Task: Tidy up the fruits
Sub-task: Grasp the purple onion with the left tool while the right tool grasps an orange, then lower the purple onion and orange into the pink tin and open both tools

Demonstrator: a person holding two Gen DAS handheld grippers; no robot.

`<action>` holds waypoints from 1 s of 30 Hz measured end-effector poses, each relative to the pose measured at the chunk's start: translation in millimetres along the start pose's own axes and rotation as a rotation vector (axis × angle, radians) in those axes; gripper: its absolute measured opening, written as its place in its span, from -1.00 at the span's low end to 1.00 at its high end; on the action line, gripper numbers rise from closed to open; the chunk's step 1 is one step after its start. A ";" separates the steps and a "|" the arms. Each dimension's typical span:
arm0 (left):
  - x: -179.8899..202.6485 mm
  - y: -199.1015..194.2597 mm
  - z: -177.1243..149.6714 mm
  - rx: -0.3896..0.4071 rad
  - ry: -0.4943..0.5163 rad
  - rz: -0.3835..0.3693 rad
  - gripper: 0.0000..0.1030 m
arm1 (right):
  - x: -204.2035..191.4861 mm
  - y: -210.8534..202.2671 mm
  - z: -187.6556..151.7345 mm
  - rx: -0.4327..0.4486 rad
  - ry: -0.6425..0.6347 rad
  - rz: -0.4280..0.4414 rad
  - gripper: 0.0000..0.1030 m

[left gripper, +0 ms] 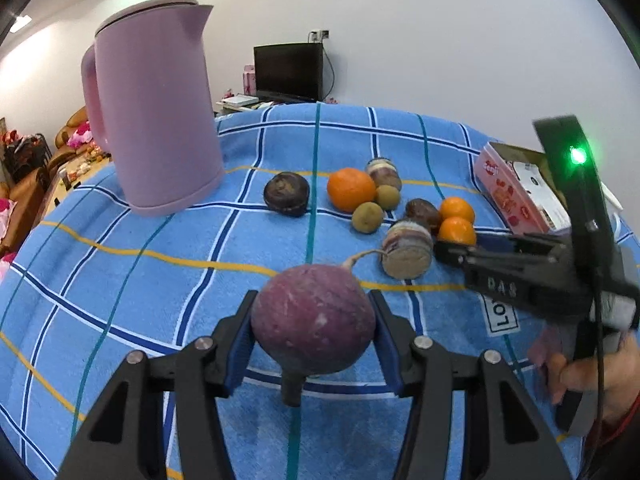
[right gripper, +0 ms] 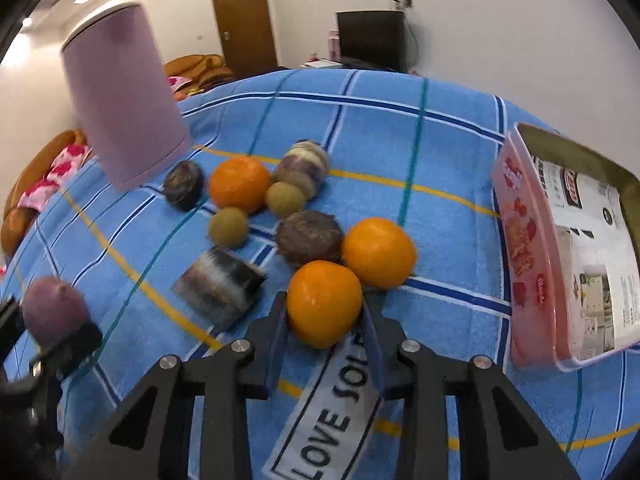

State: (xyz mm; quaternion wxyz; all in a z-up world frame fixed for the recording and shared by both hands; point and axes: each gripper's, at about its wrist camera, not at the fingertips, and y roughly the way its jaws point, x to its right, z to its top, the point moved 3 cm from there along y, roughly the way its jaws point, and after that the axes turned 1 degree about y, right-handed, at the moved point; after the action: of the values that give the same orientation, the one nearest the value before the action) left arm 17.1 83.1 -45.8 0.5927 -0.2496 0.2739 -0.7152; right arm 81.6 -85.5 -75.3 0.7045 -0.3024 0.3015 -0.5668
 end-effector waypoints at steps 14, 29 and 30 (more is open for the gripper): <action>72.4 -3.4 44.4 0.114 0.073 -0.057 0.08 | 63.3 -101.3 16.6 0.313 0.059 -0.054 -0.29; 218.4 42.3 85.5 0.137 0.180 -0.250 0.08 | 187.0 -107.5 5.8 0.276 0.097 -0.341 -0.28; 224.0 46.1 86.5 0.131 0.181 -0.261 0.08 | 190.5 -105.7 5.7 0.266 0.100 -0.336 -0.28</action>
State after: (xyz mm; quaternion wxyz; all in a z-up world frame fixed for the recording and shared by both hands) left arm 70.1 -152.5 -7.5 0.4828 -0.1786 0.2442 -0.8218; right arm 54.3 -290.3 -6.2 0.6180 -0.2241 0.2039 -0.7254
